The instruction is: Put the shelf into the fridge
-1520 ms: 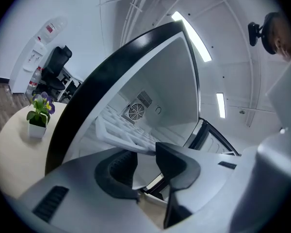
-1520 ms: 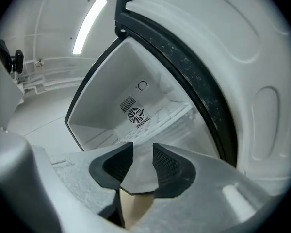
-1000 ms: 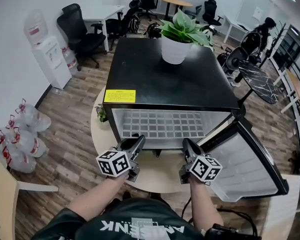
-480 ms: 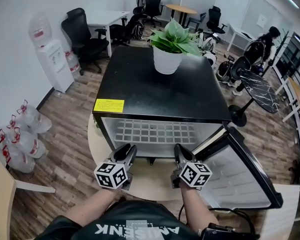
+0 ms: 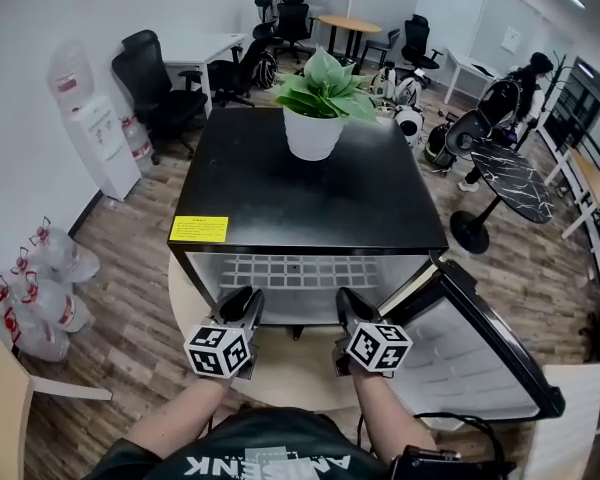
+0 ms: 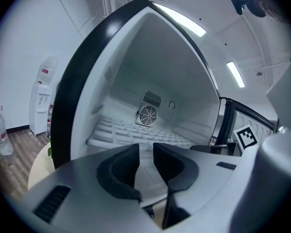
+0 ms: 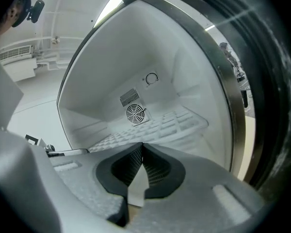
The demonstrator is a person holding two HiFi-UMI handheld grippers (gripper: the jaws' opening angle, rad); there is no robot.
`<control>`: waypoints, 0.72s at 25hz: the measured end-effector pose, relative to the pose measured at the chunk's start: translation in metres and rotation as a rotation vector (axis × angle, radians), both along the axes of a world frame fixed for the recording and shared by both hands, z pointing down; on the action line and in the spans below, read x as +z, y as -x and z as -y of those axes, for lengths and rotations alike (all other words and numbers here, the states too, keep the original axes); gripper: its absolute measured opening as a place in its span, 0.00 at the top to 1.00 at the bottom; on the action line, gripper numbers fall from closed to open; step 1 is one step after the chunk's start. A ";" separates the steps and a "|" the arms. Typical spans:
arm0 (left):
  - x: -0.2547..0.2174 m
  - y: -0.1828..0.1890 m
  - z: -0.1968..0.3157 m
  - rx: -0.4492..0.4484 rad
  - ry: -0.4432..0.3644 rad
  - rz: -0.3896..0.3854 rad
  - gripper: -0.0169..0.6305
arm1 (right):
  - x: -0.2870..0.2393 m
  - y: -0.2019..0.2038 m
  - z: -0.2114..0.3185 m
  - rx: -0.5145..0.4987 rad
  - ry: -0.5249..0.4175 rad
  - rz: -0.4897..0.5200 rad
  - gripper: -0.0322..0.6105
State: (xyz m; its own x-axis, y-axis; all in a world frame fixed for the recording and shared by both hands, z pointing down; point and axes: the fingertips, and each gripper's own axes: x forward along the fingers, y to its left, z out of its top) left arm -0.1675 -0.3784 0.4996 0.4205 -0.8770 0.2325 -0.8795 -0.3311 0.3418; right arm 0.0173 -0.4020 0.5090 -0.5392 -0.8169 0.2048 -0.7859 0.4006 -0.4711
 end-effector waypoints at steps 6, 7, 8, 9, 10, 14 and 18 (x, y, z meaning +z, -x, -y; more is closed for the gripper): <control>-0.001 0.001 0.006 0.012 0.000 0.017 0.86 | 0.000 0.001 0.008 0.015 -0.003 -0.012 0.94; -0.002 0.001 0.006 0.016 -0.002 0.017 0.86 | 0.000 0.001 0.008 0.015 -0.007 -0.013 0.94; -0.003 0.001 0.006 0.020 -0.004 0.017 0.87 | 0.000 0.001 0.008 0.017 -0.010 -0.016 0.94; -0.003 0.000 0.005 0.026 -0.006 0.015 0.87 | 0.001 0.001 0.008 0.018 -0.011 -0.018 0.94; -0.004 0.000 0.004 0.033 -0.007 0.013 0.87 | 0.001 0.001 0.008 0.018 -0.010 -0.020 0.94; -0.010 -0.004 -0.001 0.072 -0.013 -0.005 0.89 | -0.001 0.002 0.008 0.017 0.005 -0.053 0.94; -0.024 -0.007 -0.012 0.124 -0.056 -0.020 0.91 | -0.010 0.005 -0.006 0.015 -0.008 -0.109 0.94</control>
